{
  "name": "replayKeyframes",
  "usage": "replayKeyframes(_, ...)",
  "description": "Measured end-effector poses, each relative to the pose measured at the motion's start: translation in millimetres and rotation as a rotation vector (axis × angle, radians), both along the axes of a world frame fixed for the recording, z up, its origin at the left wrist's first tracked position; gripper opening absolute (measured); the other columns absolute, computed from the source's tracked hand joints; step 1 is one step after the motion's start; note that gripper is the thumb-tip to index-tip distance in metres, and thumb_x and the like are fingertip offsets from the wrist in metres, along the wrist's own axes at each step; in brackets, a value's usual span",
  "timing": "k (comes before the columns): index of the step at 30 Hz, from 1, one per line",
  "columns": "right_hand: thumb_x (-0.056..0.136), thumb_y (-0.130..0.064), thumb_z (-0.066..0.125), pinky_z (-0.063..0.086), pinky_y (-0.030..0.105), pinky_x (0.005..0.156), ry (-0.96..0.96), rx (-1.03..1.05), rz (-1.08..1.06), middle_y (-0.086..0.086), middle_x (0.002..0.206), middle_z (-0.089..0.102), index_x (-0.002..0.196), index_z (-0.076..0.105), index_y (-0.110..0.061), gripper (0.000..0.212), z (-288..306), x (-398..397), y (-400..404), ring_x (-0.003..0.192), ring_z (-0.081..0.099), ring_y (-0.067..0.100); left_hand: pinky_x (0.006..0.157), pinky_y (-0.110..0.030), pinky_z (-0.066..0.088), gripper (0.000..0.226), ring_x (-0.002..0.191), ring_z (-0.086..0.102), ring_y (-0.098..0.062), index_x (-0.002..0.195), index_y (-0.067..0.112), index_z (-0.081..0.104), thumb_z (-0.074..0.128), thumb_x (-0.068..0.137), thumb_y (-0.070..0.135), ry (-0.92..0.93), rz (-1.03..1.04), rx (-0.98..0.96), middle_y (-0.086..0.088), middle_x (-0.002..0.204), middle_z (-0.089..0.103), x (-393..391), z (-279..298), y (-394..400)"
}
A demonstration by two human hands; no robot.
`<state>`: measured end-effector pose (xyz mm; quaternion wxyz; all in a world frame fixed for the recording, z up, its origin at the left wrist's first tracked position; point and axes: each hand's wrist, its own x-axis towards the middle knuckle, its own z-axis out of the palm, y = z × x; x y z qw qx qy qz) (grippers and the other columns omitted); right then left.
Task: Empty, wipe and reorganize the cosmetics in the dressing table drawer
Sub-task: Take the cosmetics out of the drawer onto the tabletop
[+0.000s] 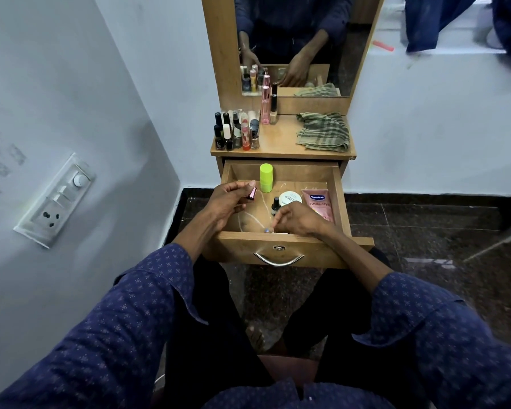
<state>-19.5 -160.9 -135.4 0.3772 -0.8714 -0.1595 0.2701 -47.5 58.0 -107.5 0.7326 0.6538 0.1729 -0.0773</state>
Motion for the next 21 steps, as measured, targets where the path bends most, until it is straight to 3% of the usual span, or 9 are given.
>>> replayKeyframes(5, 0.086, -0.019, 0.084, 0.045, 0.012, 0.059, -0.068, 0.267, -0.210, -0.004, 0.079, 0.072, 0.098, 0.079, -0.010, 0.015, 27, 9, -6, 0.067, 0.063, -0.002, 0.066, -0.021, 0.056, 0.029, 0.076, 0.068, -0.010, 0.108, 0.009, 0.077, 0.082, 0.089, 0.030, -0.077, 0.054, 0.015, -0.001, 0.089, 0.076, 14, 12, -1)
replayKeyframes(10, 0.098, -0.022, 0.070, 0.049, 0.021, 0.071, 0.007, 0.400, -0.276, 0.004, 0.108, 0.078, 0.110, 0.080, -0.015, 0.017, 50, 21, -3, 0.088, 0.064, 0.008, 0.064, -0.021, 0.051, 0.032, 0.076, 0.069, -0.008, 0.112, 0.002, 0.075, 0.075, 0.096, 0.029, -0.177, 0.126, 0.174, -0.009, 0.100, 0.079, 26, 10, 4)
replayKeyframes(15, 0.092, -0.027, 0.079, 0.051, 0.028, 0.080, 0.114, 0.472, -0.310, 0.006, 0.115, 0.077, 0.118, 0.076, -0.015, 0.029, 55, 32, -6, 0.098, 0.067, 0.012, 0.086, -0.036, 0.059, 0.021, 0.093, 0.073, -0.021, 0.111, 0.006, 0.075, 0.074, 0.098, 0.022, -0.268, 0.185, 0.269, -0.010, 0.102, 0.079, 31, 6, 4)
replayKeyframes(19, 0.090, -0.019, 0.081, 0.056, 0.020, 0.068, 0.127, 0.553, -0.322, 0.008, 0.109, 0.076, 0.125, 0.069, -0.008, 0.039, 63, 37, -1, 0.084, 0.070, 0.010, 0.088, -0.026, 0.057, 0.022, 0.087, 0.068, -0.008, 0.118, 0.007, 0.071, 0.072, 0.098, 0.017, -0.355, 0.165, 0.412, 0.002, 0.091, 0.072, 27, 6, 5)
replayKeyframes(21, 0.091, -0.012, 0.078, 0.059, 0.021, 0.069, 0.010, 0.534, -0.322, 0.006, 0.104, 0.074, 0.124, 0.067, -0.006, 0.035, 73, 42, 5, 0.081, 0.070, 0.009, 0.084, -0.016, 0.055, 0.025, 0.090, 0.069, -0.007, 0.121, 0.008, 0.068, 0.072, 0.098, 0.016, -0.396, 0.130, 0.505, 0.003, 0.092, 0.072, 25, 7, 4)
